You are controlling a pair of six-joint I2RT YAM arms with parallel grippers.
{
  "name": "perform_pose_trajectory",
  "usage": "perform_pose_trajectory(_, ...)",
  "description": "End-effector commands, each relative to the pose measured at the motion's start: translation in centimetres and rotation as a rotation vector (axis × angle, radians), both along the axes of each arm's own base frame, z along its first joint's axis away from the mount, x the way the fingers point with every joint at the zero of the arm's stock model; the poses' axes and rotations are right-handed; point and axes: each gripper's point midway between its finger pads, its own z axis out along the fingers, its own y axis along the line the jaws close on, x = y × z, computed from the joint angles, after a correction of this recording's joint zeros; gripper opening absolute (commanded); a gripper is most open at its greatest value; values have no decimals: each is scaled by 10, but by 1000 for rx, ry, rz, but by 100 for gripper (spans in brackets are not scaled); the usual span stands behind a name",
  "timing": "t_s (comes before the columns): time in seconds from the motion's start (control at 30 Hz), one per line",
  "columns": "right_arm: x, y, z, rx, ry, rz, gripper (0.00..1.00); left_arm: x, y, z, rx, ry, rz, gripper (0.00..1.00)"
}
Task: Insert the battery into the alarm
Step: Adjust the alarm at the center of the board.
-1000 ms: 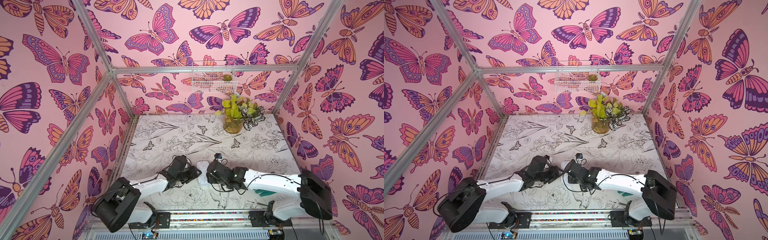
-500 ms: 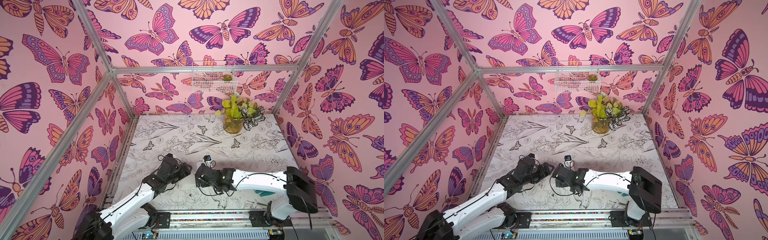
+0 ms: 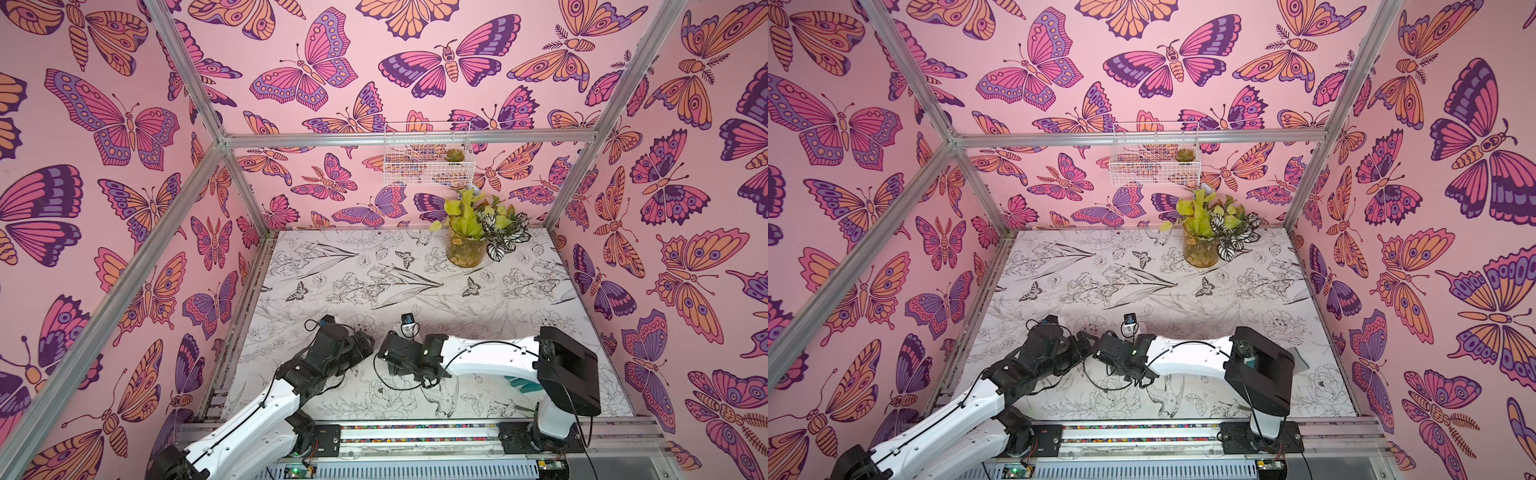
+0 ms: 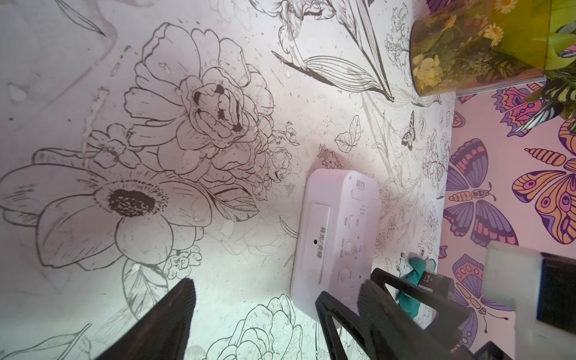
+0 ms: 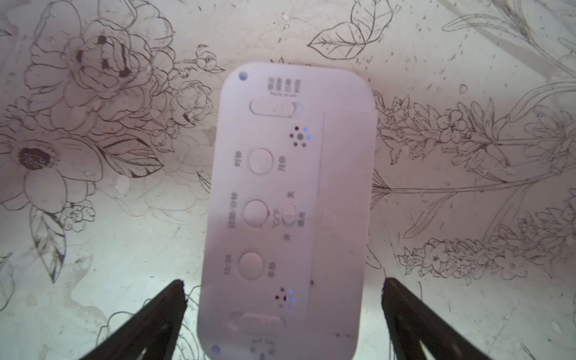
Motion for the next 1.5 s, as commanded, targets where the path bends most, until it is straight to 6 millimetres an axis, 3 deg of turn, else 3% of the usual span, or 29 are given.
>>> perform_pose_trajectory(0.0,-1,-9,-1,-41,-12,-25,99,-3,7,-11,23,31,20,84)
perform_pose_trajectory(0.17,-4,-5,-12,-22,13,-31,97,-3,4,-11,10,33,10,84)
perform_pose_trajectory(0.4,-5,1,-21,7,33,-34,84,-3,-2,-9,-15,30,-8,84)
perform_pose_trajectory(0.67,-3,-6,-22,28,31,-60,67,-2,-9,-6,-56,22,-22,85)
perform_pose_trajectory(0.83,-3,-7,-8,112,9,-47,64,0,-25,2,-126,-5,-80,90)
perform_pose_trajectory(1.1,-10,-2,31,398,-40,26,61,5,-60,13,-249,-19,-205,92)
perform_pose_trajectory(1.47,-20,1,52,512,-49,99,61,5,-99,23,-293,-58,-314,89)
